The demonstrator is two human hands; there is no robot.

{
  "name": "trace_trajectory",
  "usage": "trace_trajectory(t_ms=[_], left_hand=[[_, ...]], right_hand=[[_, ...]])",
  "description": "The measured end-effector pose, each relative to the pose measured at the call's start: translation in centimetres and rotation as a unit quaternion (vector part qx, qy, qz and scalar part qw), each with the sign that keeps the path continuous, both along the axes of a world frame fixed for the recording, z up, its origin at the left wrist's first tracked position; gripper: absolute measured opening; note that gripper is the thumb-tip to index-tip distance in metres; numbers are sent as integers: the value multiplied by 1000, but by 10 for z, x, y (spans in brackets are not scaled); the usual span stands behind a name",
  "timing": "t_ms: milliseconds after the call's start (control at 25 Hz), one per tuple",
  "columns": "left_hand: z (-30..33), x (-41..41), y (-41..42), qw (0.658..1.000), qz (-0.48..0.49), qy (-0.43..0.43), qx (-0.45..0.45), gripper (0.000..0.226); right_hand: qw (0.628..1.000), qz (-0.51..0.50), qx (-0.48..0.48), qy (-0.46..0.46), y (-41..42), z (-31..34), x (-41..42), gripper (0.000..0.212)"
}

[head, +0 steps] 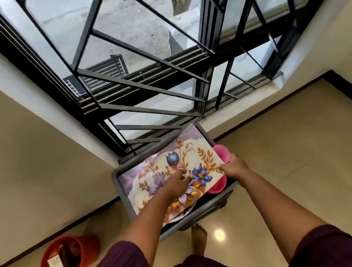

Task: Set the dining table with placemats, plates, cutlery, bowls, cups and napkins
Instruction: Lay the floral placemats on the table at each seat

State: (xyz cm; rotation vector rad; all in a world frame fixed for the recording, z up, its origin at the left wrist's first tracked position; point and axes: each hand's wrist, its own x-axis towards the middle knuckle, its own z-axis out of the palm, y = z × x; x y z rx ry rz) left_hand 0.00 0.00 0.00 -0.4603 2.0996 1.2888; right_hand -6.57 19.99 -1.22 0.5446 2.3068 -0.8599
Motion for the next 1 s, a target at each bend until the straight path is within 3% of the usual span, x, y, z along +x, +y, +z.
trace_trajectory(t_ms=[240,480,640,880,1000], left_hand=[[-6,-7,8,1000,6,-1,-19,43],[-9,-22,-3,999,37,11,-27,41],[-16,-18,-9,999,43,5,-23,42],[-21,0,-16,998,62,-7,-8,42],[-18,6,-22,997,81,-7,4,41]], right_hand=[[991,-90,-63,-72,-5,-18,-21,25],[994,-58,-45,-83,-14,-29,-30,14],[997,-27,-36,-59,-28,-26,-24,26],[991,122,40,26,-44,-14,-17,16],[986,143,22,84,-52,6,-18,15]])
